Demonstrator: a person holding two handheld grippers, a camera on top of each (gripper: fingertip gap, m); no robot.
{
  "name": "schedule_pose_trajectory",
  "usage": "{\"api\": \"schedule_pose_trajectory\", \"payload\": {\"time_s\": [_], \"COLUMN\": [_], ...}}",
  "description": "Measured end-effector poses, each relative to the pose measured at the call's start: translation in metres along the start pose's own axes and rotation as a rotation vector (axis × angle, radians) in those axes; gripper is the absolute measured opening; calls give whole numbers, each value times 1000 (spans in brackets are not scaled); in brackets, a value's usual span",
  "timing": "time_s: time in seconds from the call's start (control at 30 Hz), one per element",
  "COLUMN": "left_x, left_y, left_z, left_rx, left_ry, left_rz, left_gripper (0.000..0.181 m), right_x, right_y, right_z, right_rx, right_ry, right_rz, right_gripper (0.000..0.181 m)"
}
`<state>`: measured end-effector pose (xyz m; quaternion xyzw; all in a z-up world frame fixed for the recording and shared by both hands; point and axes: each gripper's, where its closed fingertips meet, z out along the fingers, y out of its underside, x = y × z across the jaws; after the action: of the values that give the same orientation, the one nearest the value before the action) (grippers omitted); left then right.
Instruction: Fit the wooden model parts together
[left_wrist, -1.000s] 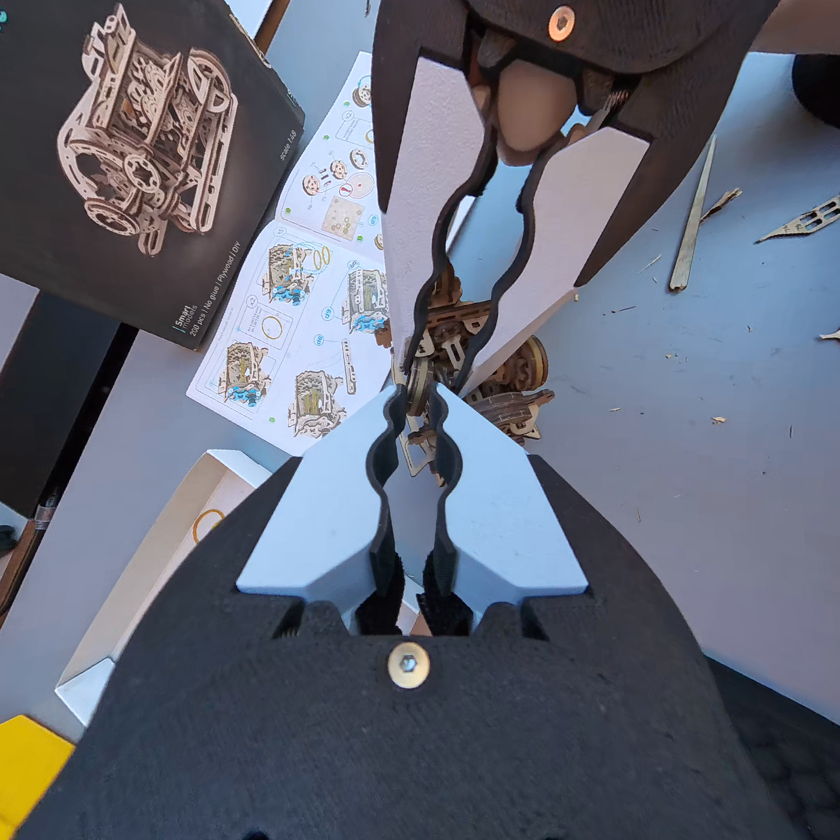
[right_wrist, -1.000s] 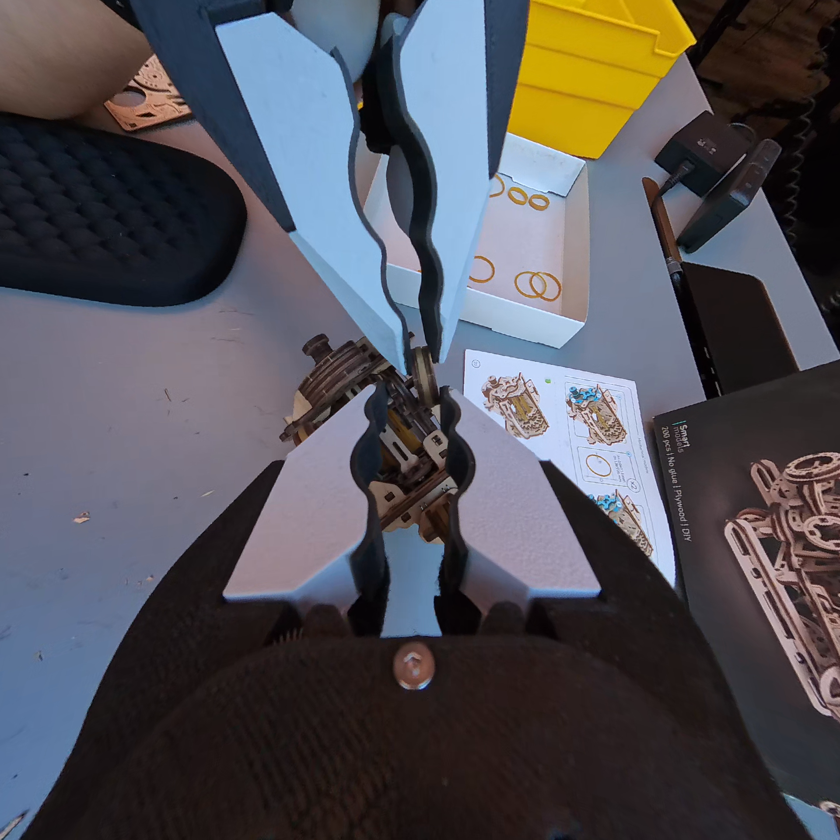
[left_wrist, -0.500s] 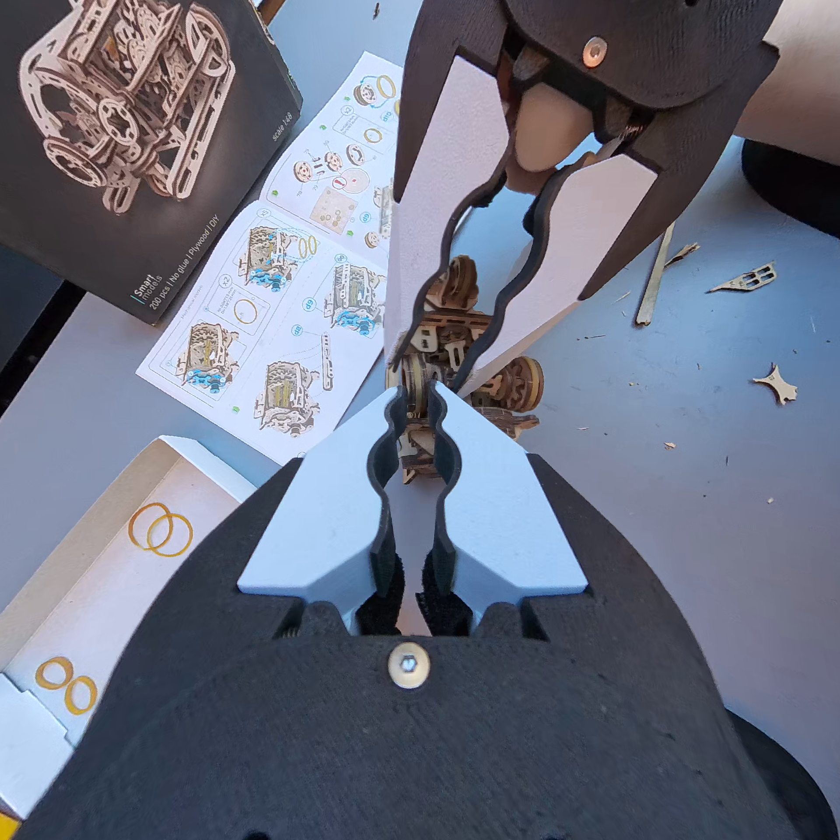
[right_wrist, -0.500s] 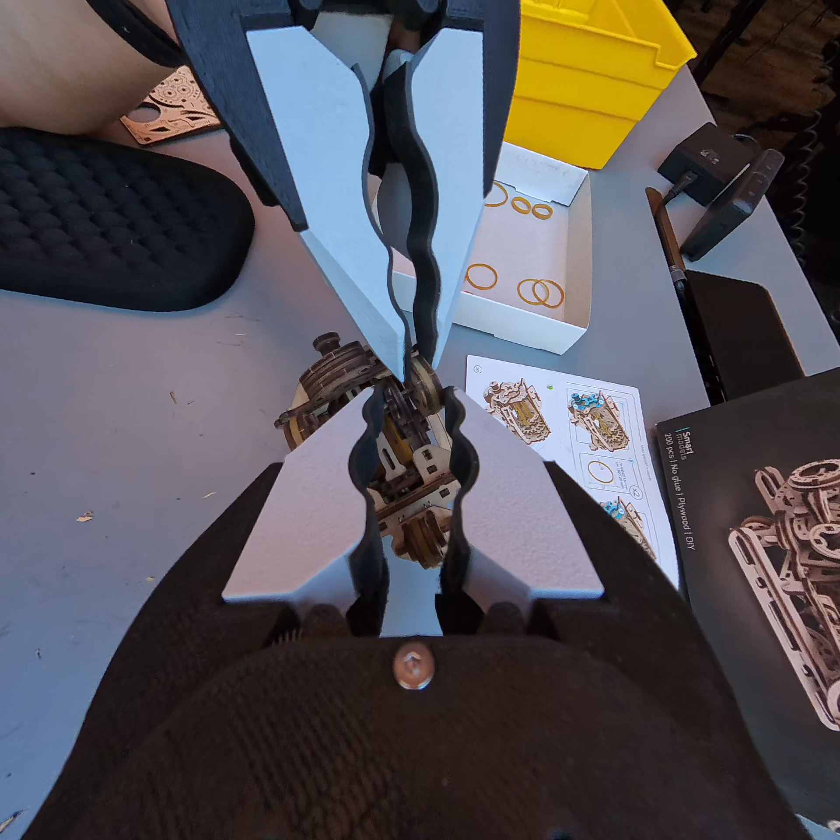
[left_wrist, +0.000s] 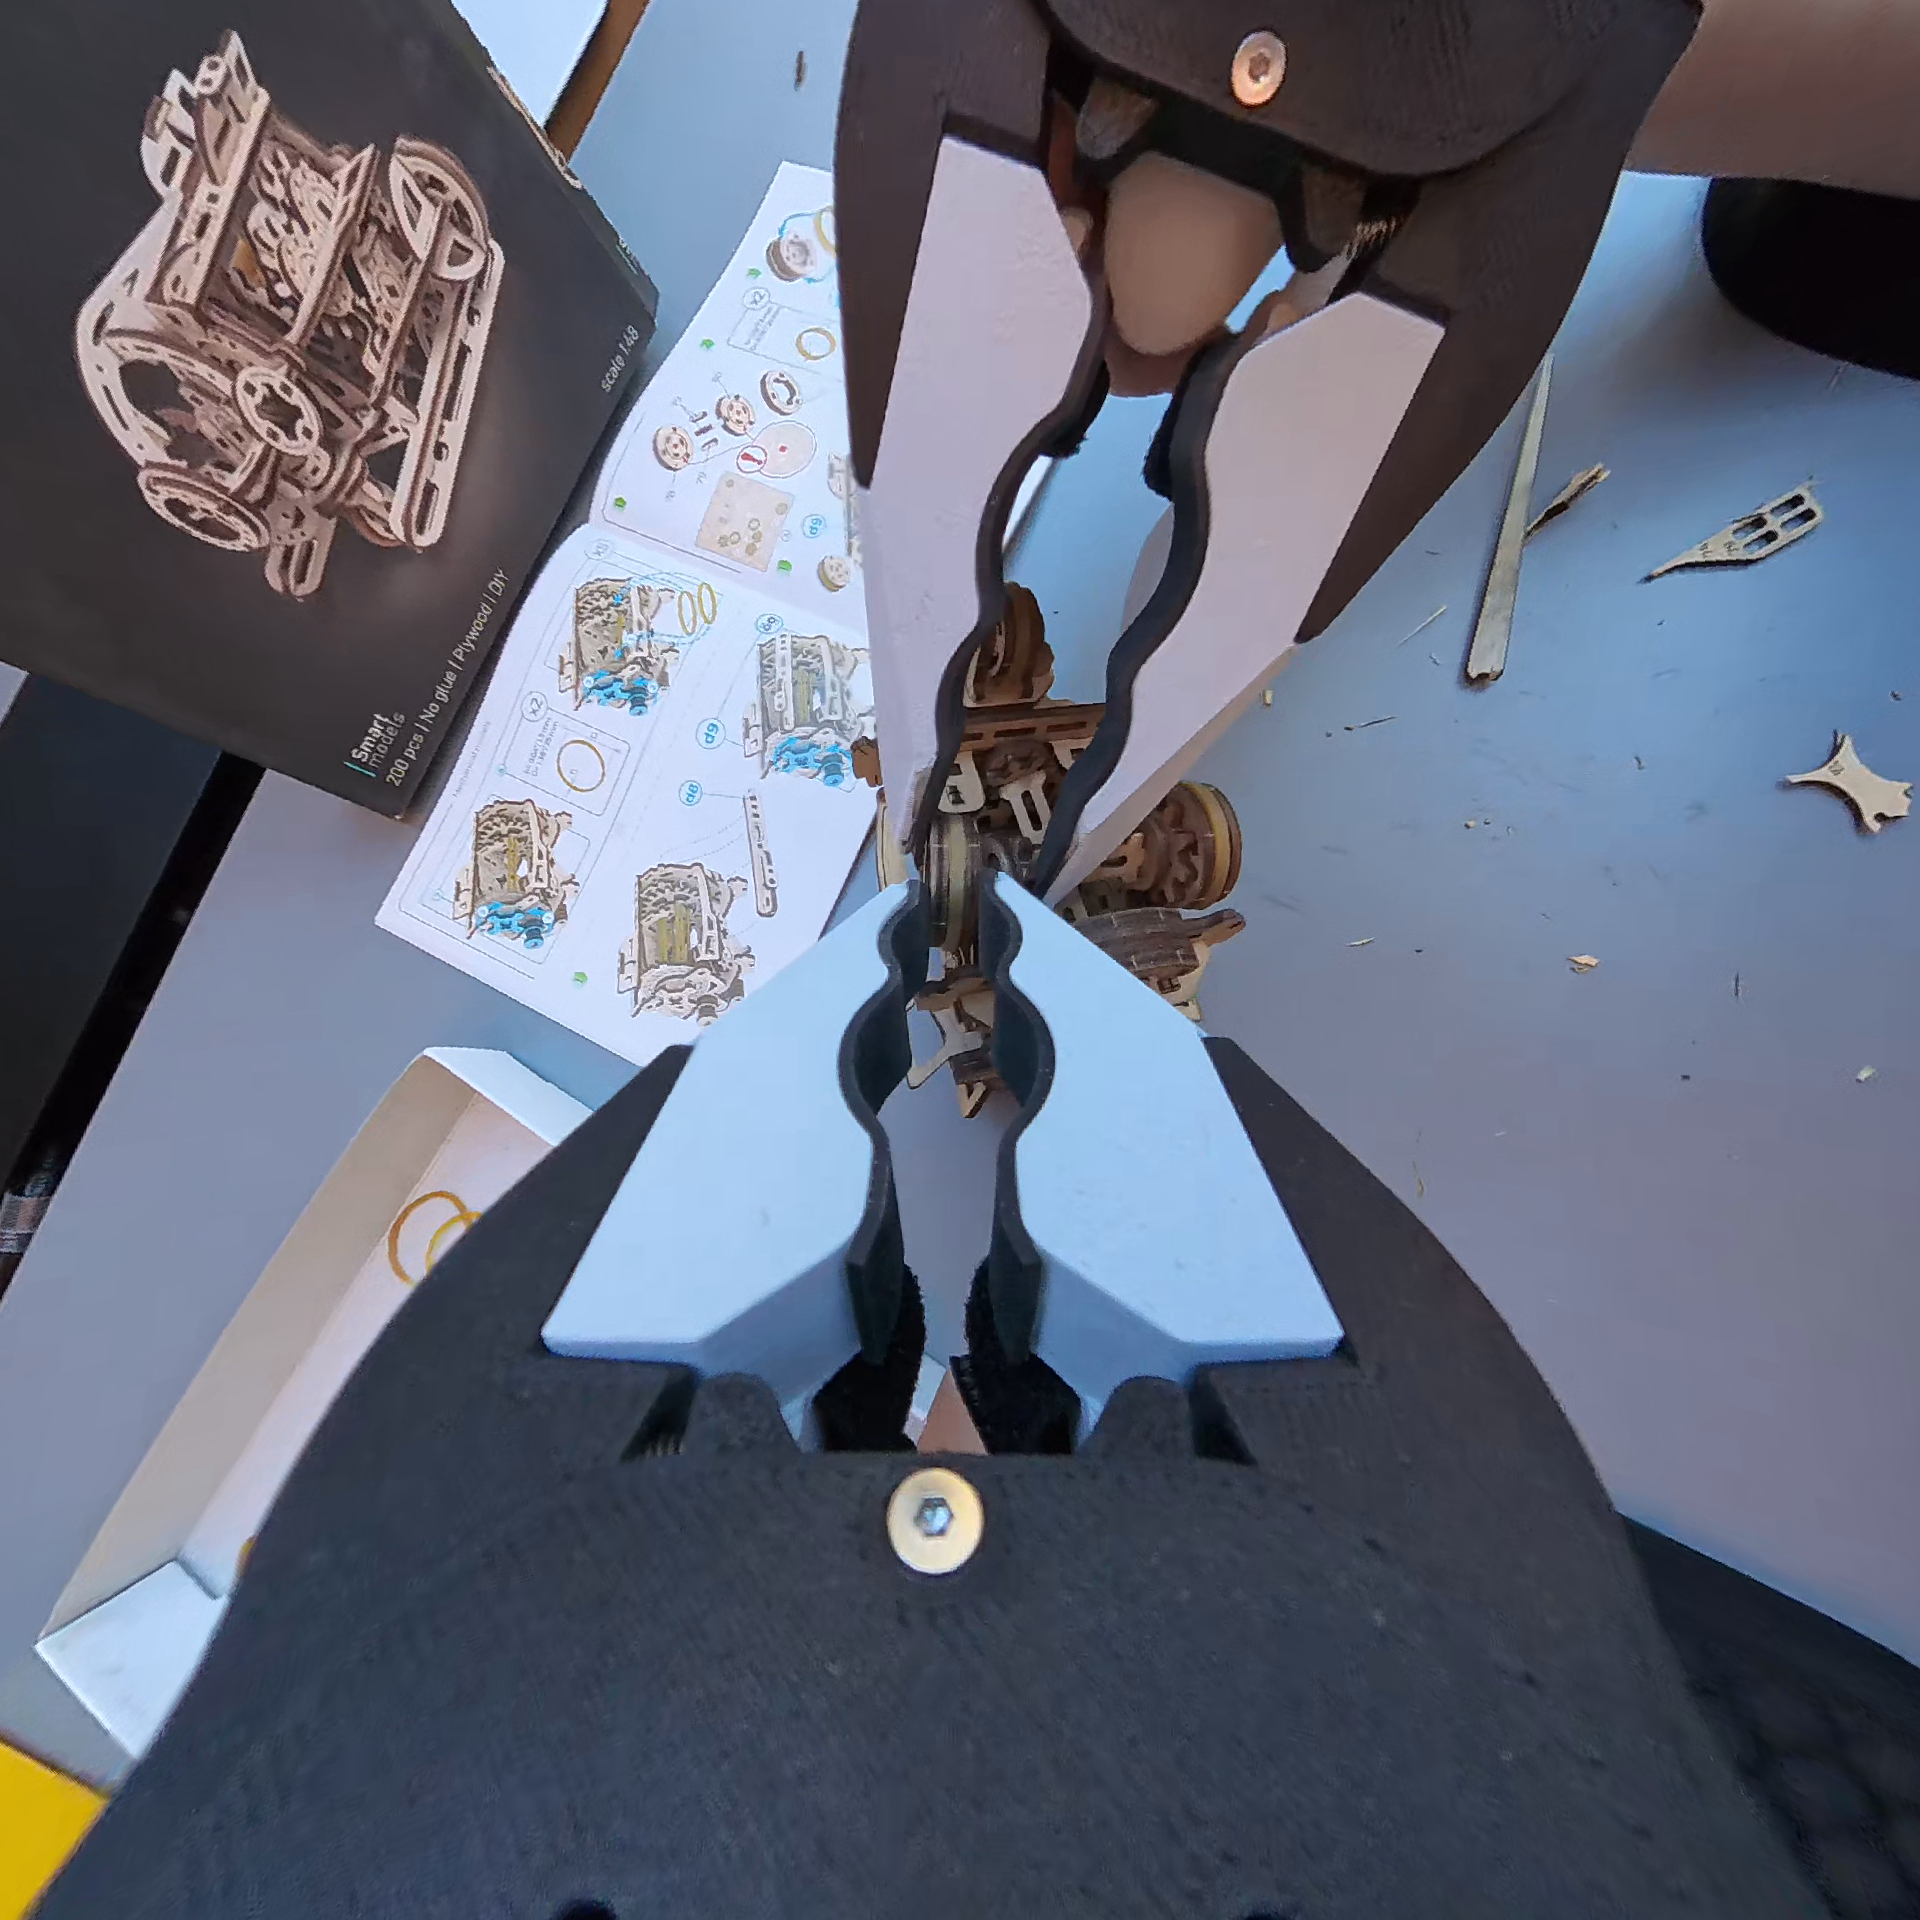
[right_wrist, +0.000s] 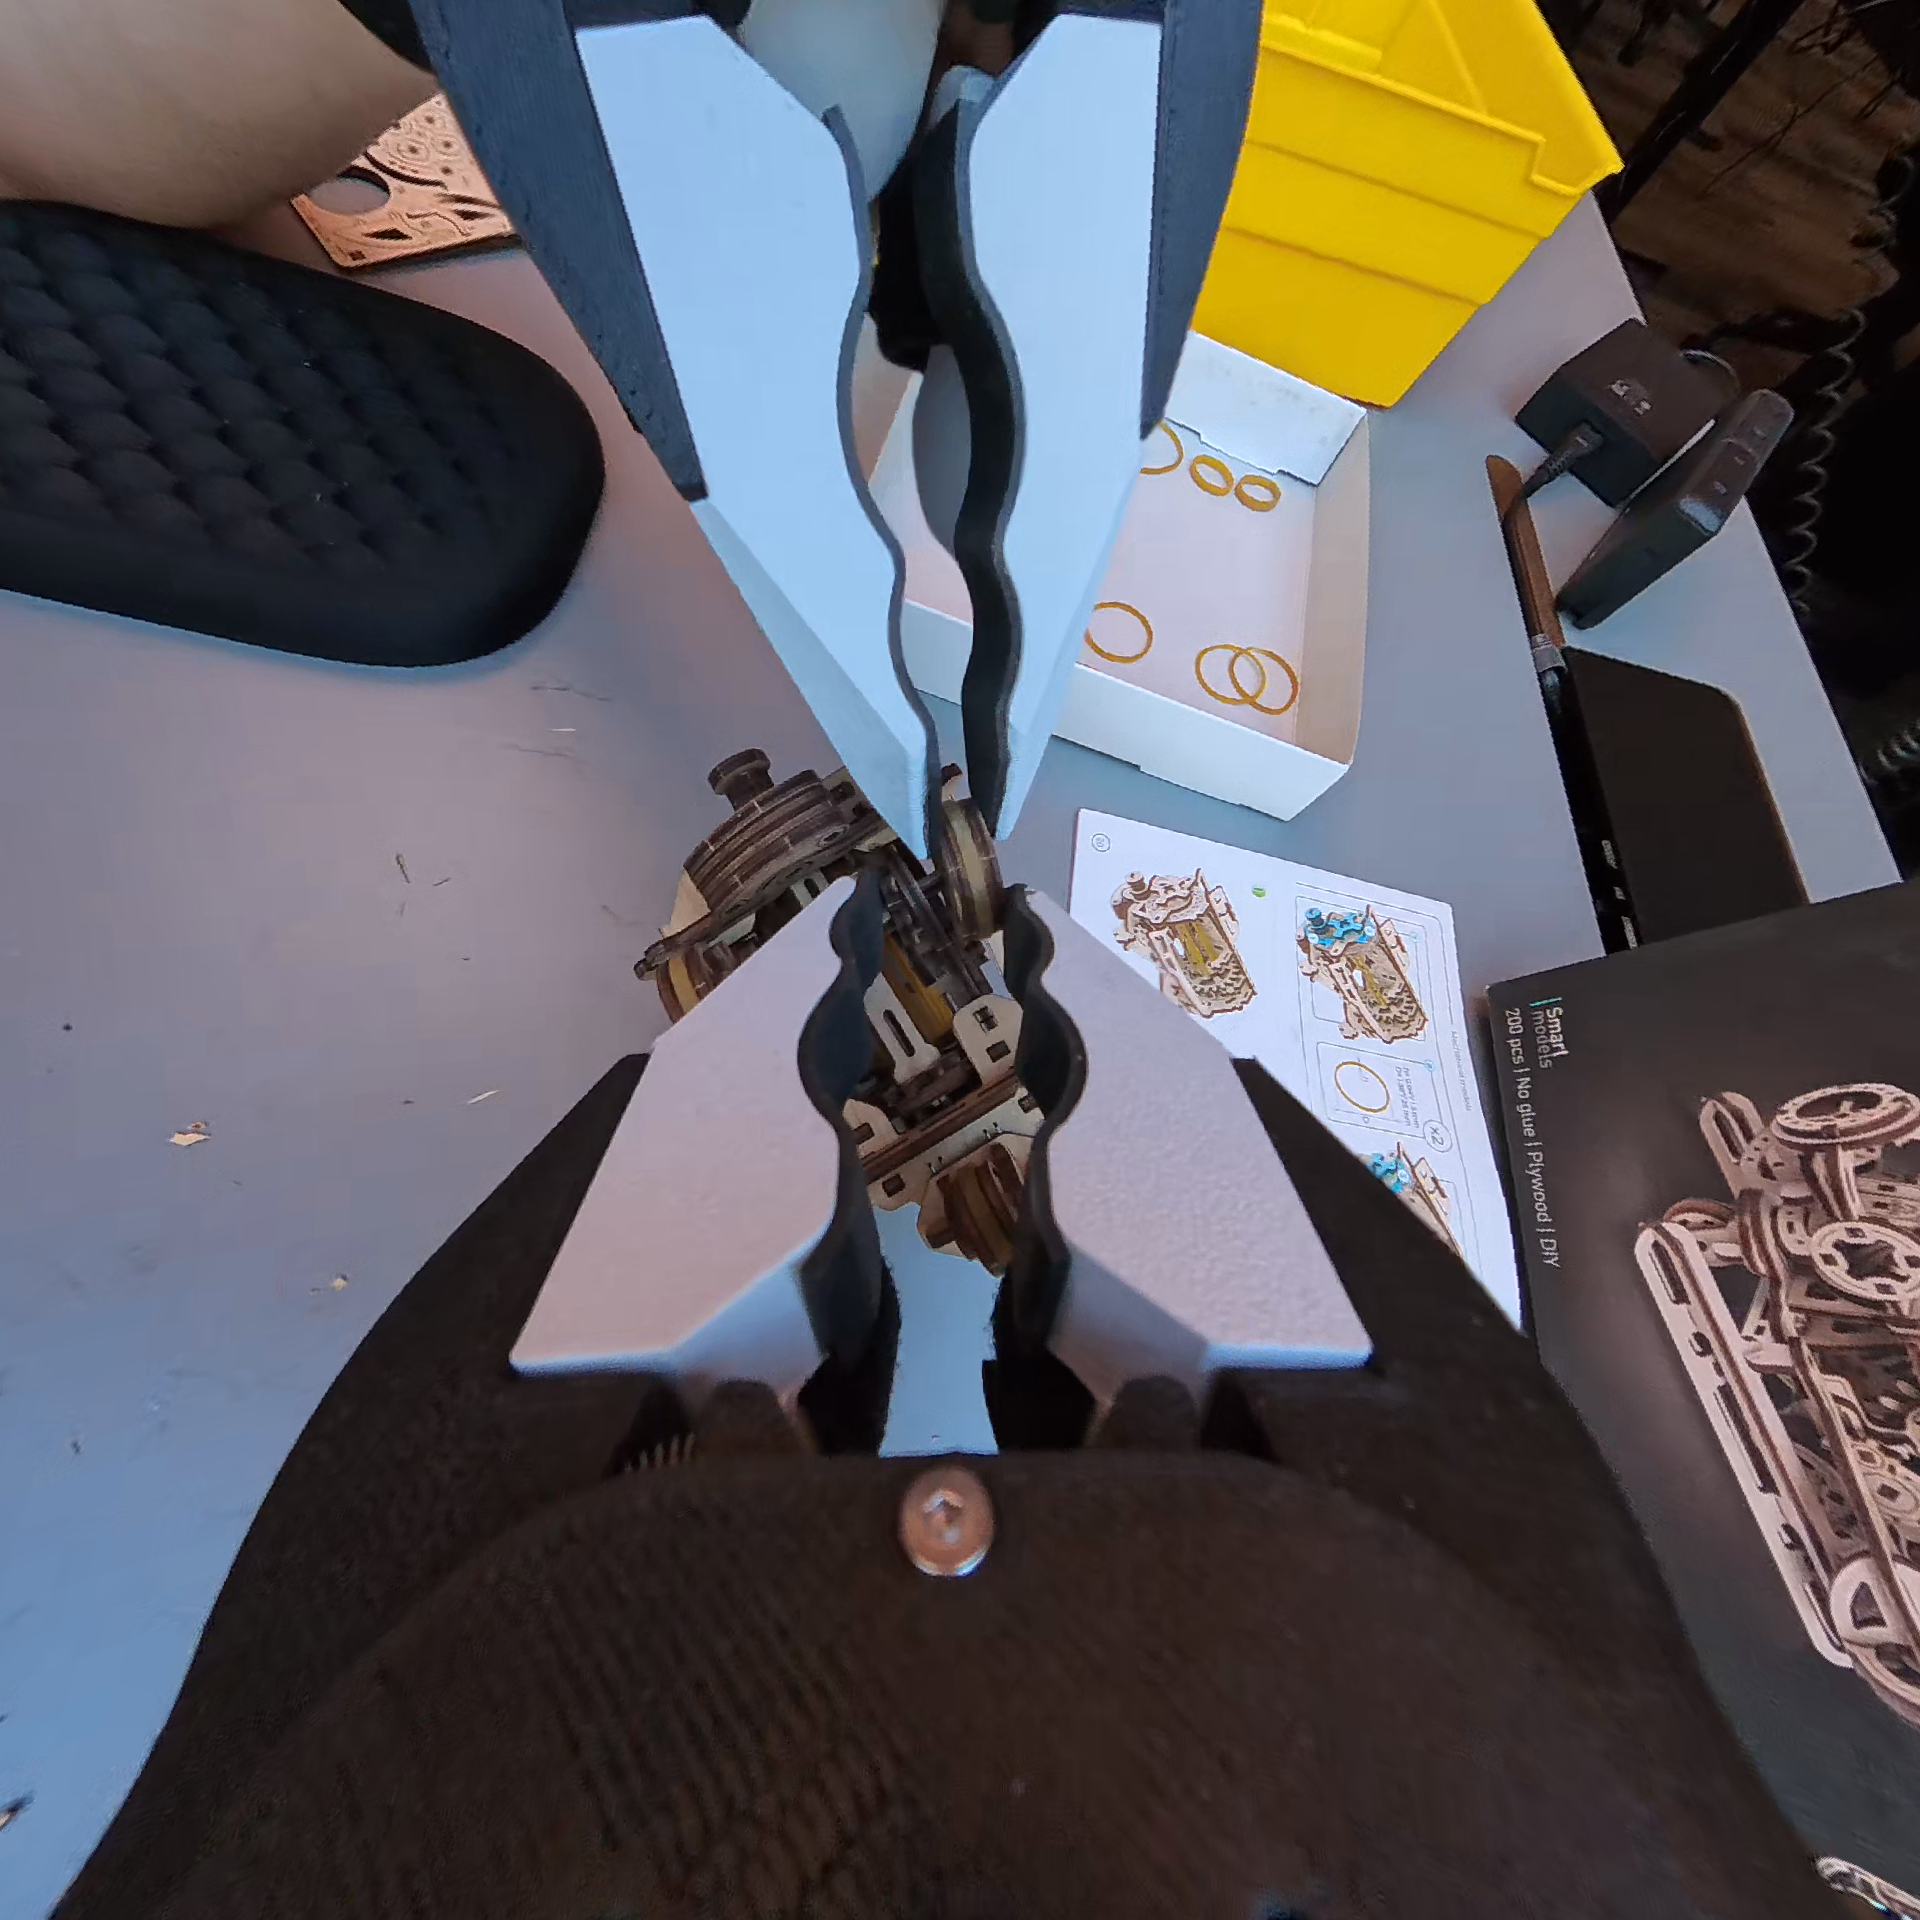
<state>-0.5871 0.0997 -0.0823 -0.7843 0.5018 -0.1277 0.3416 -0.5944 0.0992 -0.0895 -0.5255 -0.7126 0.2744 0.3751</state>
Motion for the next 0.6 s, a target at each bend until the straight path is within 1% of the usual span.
{"api": "schedule_pose_trajectory", "payload": {"time_s": [0.13,0.27,0.4,0.5,0.57,0.6], "left_x": [0,1,0,1,3,6], "left_y": [0,-1,0,0,-2,-5], "left_z": [0,0,0,0,-3,-5], "left_rx": [-15,-25,-19,7,47,77], "left_ry": [-34,-62,-49,-4,59,94], "left_rz": [11,32,19,6,-26,-41], "left_gripper": [7,7,7,8,9,14], "right_x": [0,0,0,1,0,1], "right_y": [0,0,0,1,0,1], "right_z": [0,0,1,0,-1,-1], "right_rx": [3,-8,3,8,12,8], "right_ry": [-12,-11,-1,5,1,13], "right_rz": [40,38,58,28,29,31], "right_gripper": [21,21,23,23,23,23]}}
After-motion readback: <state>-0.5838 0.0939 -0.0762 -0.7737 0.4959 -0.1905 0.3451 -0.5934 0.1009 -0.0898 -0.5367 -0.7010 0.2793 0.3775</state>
